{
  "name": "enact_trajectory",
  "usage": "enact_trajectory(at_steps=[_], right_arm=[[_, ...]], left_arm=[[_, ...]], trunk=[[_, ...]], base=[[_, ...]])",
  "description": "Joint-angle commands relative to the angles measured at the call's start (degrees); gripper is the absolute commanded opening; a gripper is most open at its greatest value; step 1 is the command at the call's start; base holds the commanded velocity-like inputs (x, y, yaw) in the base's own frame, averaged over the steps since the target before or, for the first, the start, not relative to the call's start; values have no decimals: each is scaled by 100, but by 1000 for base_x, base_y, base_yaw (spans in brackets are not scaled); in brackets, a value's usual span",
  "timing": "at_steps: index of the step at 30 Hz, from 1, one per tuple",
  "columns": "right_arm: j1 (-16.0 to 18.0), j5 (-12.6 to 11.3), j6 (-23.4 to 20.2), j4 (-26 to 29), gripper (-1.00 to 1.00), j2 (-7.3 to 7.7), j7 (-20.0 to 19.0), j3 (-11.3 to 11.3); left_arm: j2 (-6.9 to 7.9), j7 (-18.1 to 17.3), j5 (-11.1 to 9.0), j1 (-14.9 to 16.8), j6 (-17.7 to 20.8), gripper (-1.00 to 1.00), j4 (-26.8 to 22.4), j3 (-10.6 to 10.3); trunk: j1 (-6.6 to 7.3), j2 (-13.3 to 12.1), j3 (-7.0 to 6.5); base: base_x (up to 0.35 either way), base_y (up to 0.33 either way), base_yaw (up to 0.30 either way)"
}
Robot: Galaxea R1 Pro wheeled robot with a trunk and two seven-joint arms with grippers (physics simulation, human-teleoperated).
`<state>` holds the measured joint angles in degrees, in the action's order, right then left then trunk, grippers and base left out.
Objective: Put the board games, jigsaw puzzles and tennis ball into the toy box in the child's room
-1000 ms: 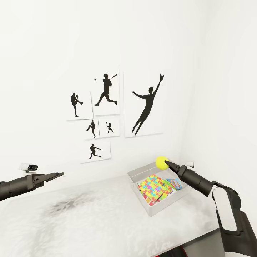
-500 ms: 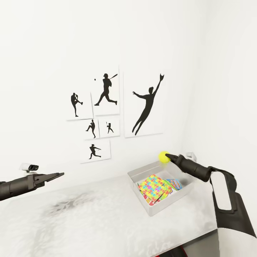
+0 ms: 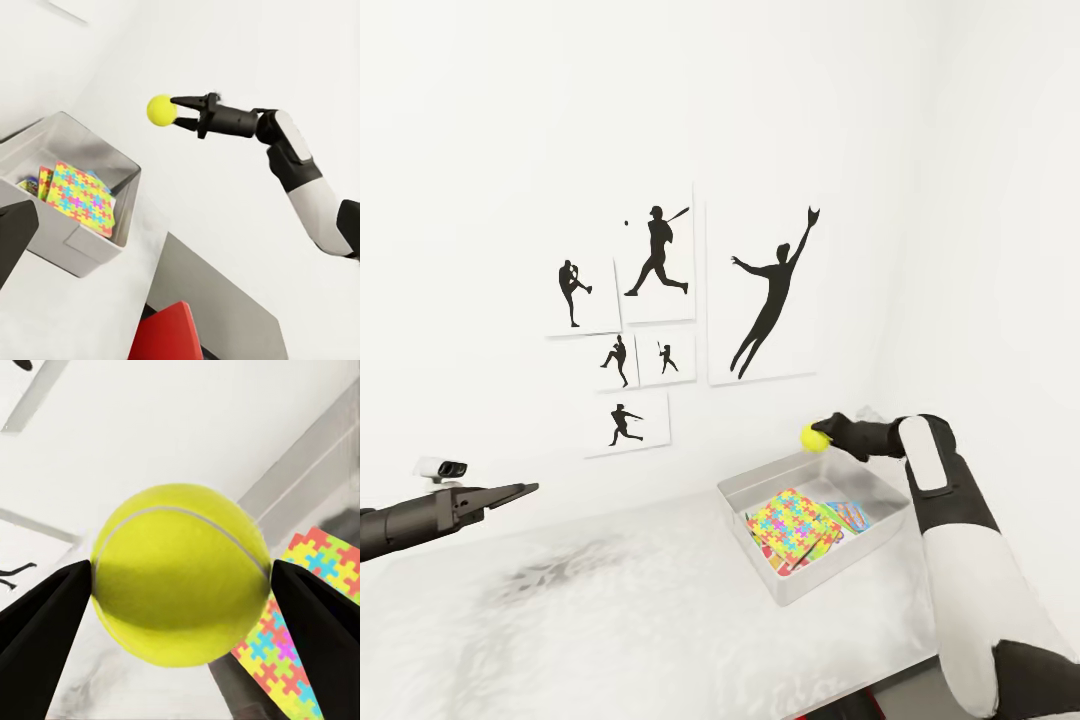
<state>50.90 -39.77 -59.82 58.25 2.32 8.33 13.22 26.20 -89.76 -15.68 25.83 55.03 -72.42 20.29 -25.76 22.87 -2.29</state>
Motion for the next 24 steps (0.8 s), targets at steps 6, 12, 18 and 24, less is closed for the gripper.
enact_trajectory(at_steps=[6,12,18,24], right_arm=[[389,-29,64,-725,-100,4,608,-379],[588,84,192,-1079,-100,22,1198,-445],[652,517,269,-1140,-100,23,1638,-447],[871,850,549,-1310,-100,30,1722,-451]], left_arm=[[7,-24,1,1,61,100,0,1],[8,-24,-3,1,61,100,0,1],[8,-24,-4,1,61,100,0,1],[8,-24,-5,1,61,100,0,1]], trunk=[[-2,5,3],[-2,5,3],[-2,5,3],[-2,5,3]], base=[[0,0,0],[0,0,0],[0,0,0],[0,0,0]])
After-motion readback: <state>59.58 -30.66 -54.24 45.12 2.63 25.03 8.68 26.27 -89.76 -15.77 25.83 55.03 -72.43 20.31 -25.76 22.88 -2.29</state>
